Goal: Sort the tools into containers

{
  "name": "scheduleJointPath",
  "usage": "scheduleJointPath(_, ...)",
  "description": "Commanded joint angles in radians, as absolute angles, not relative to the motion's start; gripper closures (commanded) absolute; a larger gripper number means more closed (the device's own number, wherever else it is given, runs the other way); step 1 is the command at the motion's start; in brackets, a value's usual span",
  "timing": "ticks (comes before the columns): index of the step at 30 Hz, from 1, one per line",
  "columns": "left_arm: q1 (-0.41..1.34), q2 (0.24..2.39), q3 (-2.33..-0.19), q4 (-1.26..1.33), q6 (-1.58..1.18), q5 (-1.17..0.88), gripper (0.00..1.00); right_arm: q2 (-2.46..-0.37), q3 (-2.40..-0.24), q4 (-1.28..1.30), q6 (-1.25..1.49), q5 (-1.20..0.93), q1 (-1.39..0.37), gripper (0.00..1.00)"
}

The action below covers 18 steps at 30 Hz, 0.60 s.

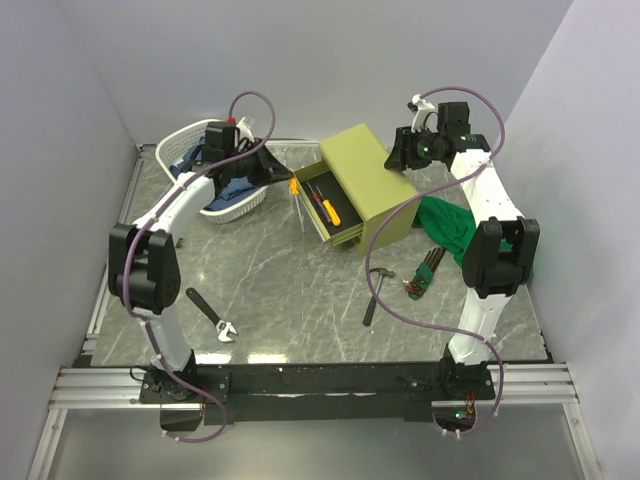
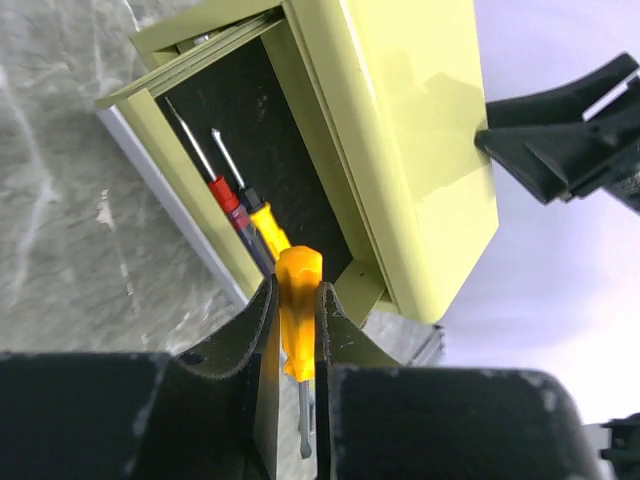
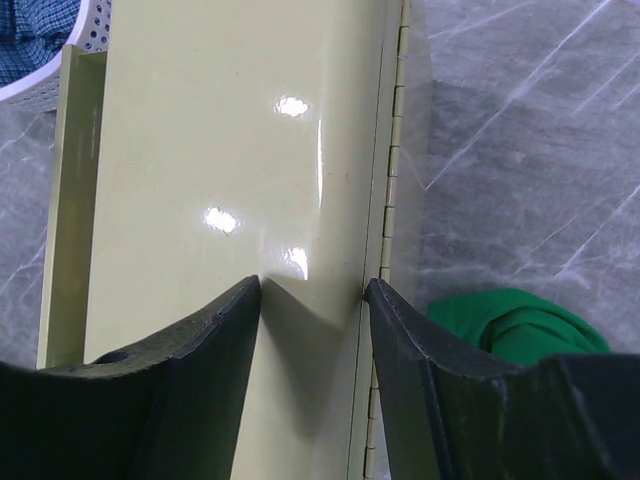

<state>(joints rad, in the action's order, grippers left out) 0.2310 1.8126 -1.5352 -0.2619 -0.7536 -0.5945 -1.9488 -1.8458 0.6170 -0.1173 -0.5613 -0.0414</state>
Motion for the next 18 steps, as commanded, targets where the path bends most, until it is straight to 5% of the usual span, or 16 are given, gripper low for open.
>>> scheduleJointPath(1, 0.245, 1.890, -1.592, -0.137, -0.893, -0.693, 0.99, -1.944, -1.819, 0.696, -0.160, -0.482, -0.031, 0.46)
scheduleJointPath(14, 0.291, 2.055, -1.681, -0.018, -1.080, -0.691, 0.99, -1.924, -1.786, 0.698, -0.173, -0.462, -0.032, 0.46)
scheduleJointPath(15, 0.296, 2.071, -1.701, -0.021, -1.094, -0.675, 0.90, -1.921, -1.786, 0.698, -0.173, -0.459, -0.032, 0.45)
scheduleJointPath(16, 0.304, 2.078, -1.707, -0.020, -1.112, -0.672, 0.64, -1.921, -1.786, 0.696, -0.173, -0.457, -0.031, 0.45)
scheduleJointPath(18, 0.316, 2.097, -1.732, 0.021, -1.134, -0.690, 0.42, -1.917, -1.784, 0.695, -0.173, -0.454, -0.031, 0.45)
